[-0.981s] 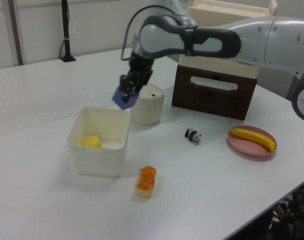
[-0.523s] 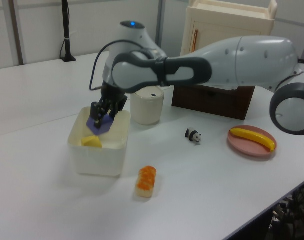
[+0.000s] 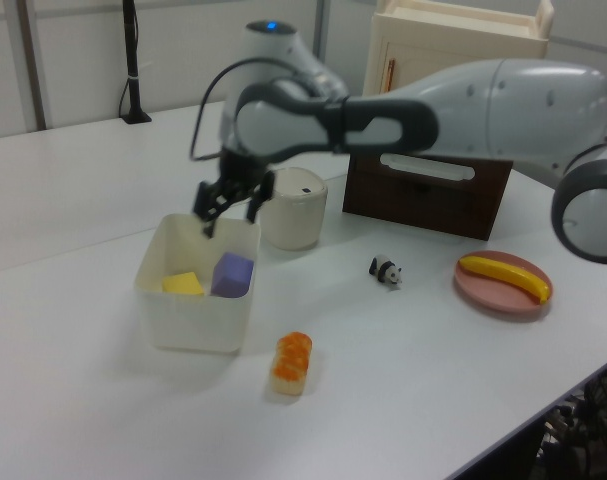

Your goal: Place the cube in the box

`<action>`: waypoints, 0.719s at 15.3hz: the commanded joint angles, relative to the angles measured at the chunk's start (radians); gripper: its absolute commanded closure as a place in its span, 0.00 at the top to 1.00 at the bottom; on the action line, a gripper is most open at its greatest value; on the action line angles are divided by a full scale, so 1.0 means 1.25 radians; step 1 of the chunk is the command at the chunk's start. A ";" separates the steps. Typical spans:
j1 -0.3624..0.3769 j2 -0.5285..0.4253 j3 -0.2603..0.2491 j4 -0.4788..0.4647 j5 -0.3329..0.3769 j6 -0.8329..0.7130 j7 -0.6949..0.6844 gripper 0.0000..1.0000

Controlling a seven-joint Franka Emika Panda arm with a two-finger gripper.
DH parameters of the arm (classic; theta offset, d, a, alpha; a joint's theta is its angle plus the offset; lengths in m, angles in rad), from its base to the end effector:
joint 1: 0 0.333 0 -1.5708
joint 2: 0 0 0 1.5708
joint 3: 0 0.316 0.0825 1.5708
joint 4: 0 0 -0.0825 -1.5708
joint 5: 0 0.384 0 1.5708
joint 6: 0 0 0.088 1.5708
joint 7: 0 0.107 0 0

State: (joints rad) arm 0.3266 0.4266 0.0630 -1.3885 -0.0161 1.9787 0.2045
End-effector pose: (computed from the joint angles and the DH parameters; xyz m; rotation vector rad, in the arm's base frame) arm 0.6532 0.2586 0.4829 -3.0617 -0.2801 -0.2376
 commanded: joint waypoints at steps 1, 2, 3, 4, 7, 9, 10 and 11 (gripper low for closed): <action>-0.071 -0.092 0.001 -0.022 -0.007 -0.144 0.012 1.00; -0.088 -0.107 0.001 -0.023 -0.007 -0.185 0.013 1.00; -0.104 -0.124 0.001 -0.027 -0.007 -0.217 0.013 1.00; -0.116 -0.139 0.001 -0.032 -0.008 -0.238 0.013 1.00; -0.157 -0.163 0.000 -0.034 -0.009 -0.287 0.005 1.00; -0.167 -0.163 -0.012 -0.034 -0.015 -0.292 0.001 1.00; -0.181 -0.162 -0.017 -0.034 -0.023 -0.292 -0.009 1.00; -0.196 -0.160 -0.017 -0.034 -0.025 -0.291 -0.022 1.00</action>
State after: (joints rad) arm 0.1118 0.2483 0.0567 -1.3934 -0.0257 1.6200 0.2039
